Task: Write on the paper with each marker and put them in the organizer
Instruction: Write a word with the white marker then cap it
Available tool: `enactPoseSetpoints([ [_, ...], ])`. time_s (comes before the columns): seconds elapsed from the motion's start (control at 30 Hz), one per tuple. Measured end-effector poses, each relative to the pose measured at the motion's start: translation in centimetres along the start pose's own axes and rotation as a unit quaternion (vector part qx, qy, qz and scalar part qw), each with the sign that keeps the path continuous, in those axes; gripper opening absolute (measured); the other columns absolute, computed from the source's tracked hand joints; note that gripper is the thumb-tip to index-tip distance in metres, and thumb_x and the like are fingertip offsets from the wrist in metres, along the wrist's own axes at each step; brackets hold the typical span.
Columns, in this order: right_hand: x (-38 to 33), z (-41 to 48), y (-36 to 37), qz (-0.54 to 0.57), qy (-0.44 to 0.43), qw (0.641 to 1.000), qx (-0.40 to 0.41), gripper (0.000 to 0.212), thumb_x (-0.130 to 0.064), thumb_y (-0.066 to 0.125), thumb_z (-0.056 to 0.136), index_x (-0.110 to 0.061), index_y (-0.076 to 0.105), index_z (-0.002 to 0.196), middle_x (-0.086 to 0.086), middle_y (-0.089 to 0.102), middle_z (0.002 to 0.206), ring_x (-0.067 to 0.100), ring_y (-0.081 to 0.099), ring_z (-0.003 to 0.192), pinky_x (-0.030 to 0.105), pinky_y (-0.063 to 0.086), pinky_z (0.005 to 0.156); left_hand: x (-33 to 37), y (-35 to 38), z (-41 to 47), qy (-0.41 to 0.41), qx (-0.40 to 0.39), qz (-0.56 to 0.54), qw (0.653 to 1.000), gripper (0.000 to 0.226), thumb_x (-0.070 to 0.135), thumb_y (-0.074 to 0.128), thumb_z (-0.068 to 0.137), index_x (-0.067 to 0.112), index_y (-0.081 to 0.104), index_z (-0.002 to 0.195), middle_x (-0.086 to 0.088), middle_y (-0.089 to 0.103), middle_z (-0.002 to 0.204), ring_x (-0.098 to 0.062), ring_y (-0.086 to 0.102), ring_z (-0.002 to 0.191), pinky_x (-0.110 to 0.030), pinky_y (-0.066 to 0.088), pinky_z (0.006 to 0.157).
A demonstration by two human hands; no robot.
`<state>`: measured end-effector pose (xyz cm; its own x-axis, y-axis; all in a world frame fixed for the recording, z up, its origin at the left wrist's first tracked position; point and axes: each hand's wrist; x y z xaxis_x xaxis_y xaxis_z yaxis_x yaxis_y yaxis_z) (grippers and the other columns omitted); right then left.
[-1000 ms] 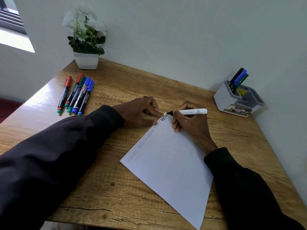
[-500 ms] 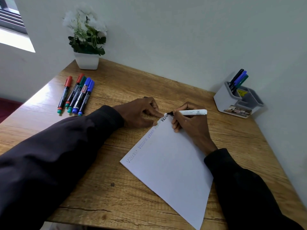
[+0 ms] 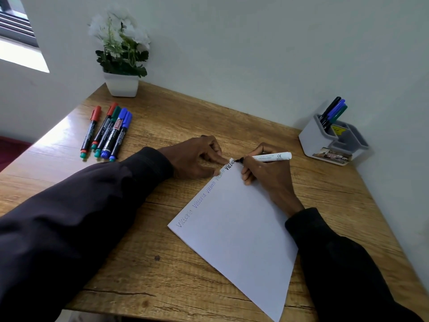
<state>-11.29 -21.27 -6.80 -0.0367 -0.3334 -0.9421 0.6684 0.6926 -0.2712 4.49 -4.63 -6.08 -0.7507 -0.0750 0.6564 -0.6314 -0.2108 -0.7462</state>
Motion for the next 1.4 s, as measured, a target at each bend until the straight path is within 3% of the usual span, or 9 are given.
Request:
enactPoseSetpoints([
  [0.2, -0.3, 0.1, -0.5, 0.077, 0.006, 0.997, 0.025, 0.019, 0.009, 0.064, 0.091, -0.003, 0.063, 0.076, 0.024, 0.068, 0.065, 0.031, 0.063, 0.048, 0.033, 0.052, 0.046, -0.1, 0.1, -0.1, -0.01, 0.007, -0.019, 1.0, 0.035, 0.028, 0.071, 0.088, 0.027, 0.068, 0.123, 0.007, 0.05, 0.12, -0.005, 0.05, 0.111, -0.008, 0.039, 0.09],
  [0.4, -1.4, 0.3, -1.3, 0.143, 0.005, 0.989, 0.032, 0.002, 0.004, 0.064, 0.094, 0.004, 0.066, 0.093, 0.019, 0.067, 0.071, 0.027, 0.062, 0.056, 0.031, 0.051, 0.05, -0.3, 0.2, 0.0, -0.023, 0.018, -0.03, 0.999, 0.034, 0.028, 0.073, 0.086, 0.029, 0.069, 0.12, 0.011, 0.051, 0.117, -0.005, 0.052, 0.108, -0.014, 0.044, 0.09],
  [0.5, -1.6, 0.4, -1.7, 0.167, -0.001, 0.986, 0.02, 0.004, 0.003, 0.066, 0.095, 0.0, 0.067, 0.093, 0.02, 0.068, 0.075, 0.028, 0.063, 0.06, 0.03, 0.052, 0.053, -0.1, 0.2, 0.1, -0.02, 0.034, -0.039, 0.998, 0.034, 0.027, 0.074, 0.085, 0.026, 0.07, 0.119, 0.011, 0.053, 0.113, -0.001, 0.053, 0.099, -0.013, 0.047, 0.083],
  [0.67, -1.6, 0.4, -2.0, 0.212, 0.005, 0.977, -0.012, 0.005, 0.0, 0.067, 0.096, 0.001, 0.07, 0.099, 0.025, 0.069, 0.087, 0.028, 0.067, 0.069, 0.03, 0.057, 0.063, 0.0, -0.3, 0.1, -0.02, 0.147, -0.074, 0.986, 0.025, 0.015, 0.076, 0.083, 0.019, 0.075, 0.108, 0.003, 0.062, 0.104, 0.0, 0.058, 0.085, -0.01, 0.048, 0.073],
  [0.83, -1.8, 0.5, -2.4, 0.288, 0.047, 0.954, -0.062, 0.044, -0.021, 0.057, 0.09, 0.012, 0.067, 0.116, 0.03, 0.071, 0.098, 0.03, 0.071, 0.077, 0.031, 0.061, 0.071, -0.6, -1.1, 0.0, -0.067, 0.267, -0.047, 0.96, 0.021, 0.013, 0.078, 0.08, 0.018, 0.077, 0.101, -0.003, 0.065, 0.101, -0.011, 0.062, 0.088, -0.022, 0.053, 0.074],
  [1.03, -1.8, 0.2, -2.2, 0.228, -0.005, 0.973, -0.031, 0.006, -0.006, 0.066, 0.093, -0.001, 0.07, 0.095, 0.026, 0.073, 0.09, 0.031, 0.07, 0.071, 0.032, 0.059, 0.066, -1.7, -1.1, 0.3, -0.132, 0.259, 0.005, 0.957, 0.035, 0.024, 0.079, 0.079, 0.021, 0.071, 0.113, 0.001, 0.057, 0.109, -0.003, 0.052, 0.089, -0.013, 0.04, 0.069],
  [1.13, -1.6, 0.2, -2.1, 0.178, -0.014, 0.984, -0.024, 0.007, 0.002, 0.069, 0.095, -0.001, 0.075, 0.098, 0.024, 0.075, 0.09, 0.031, 0.07, 0.071, 0.032, 0.059, 0.066, -1.9, -1.0, 0.7, -0.128, 0.239, 0.017, 0.962, 0.037, 0.029, 0.077, 0.081, 0.023, 0.07, 0.117, 0.0, 0.056, 0.112, -0.001, 0.051, 0.088, -0.011, 0.039, 0.068],
  [1.27, -1.3, 0.1, -1.9, 0.111, -0.011, 0.994, -0.022, 0.012, -0.003, 0.077, 0.091, -0.004, 0.078, 0.103, 0.017, 0.079, 0.089, 0.027, 0.073, 0.072, 0.033, 0.059, 0.068, -1.9, -1.3, 1.0, -0.113, 0.23, 0.03, 0.966, 0.026, 0.028, 0.074, 0.084, 0.025, 0.074, 0.11, 0.005, 0.059, 0.104, -0.002, 0.054, 0.089, -0.006, 0.037, 0.066],
  [1.4, -1.2, -0.1, -2.0, 0.061, -0.018, 0.998, -0.011, 0.018, -0.01, 0.083, 0.087, -0.012, 0.078, 0.104, 0.01, 0.08, 0.089, 0.019, 0.074, 0.071, 0.032, 0.06, 0.066, -1.6, -1.4, 0.8, -0.101, 0.245, -0.057, 0.963, 0.023, 0.019, 0.074, 0.084, 0.021, 0.075, 0.107, 0.013, 0.069, 0.093, 0.0, 0.061, 0.084, -0.006, 0.041, 0.072],
])
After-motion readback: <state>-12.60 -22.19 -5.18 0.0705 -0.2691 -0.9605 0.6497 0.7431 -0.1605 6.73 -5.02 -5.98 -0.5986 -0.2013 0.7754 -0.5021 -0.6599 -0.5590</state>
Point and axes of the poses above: each hand's wrist, its own z-axis towards the middle knuckle, its own y-axis out of the palm, x = y × z
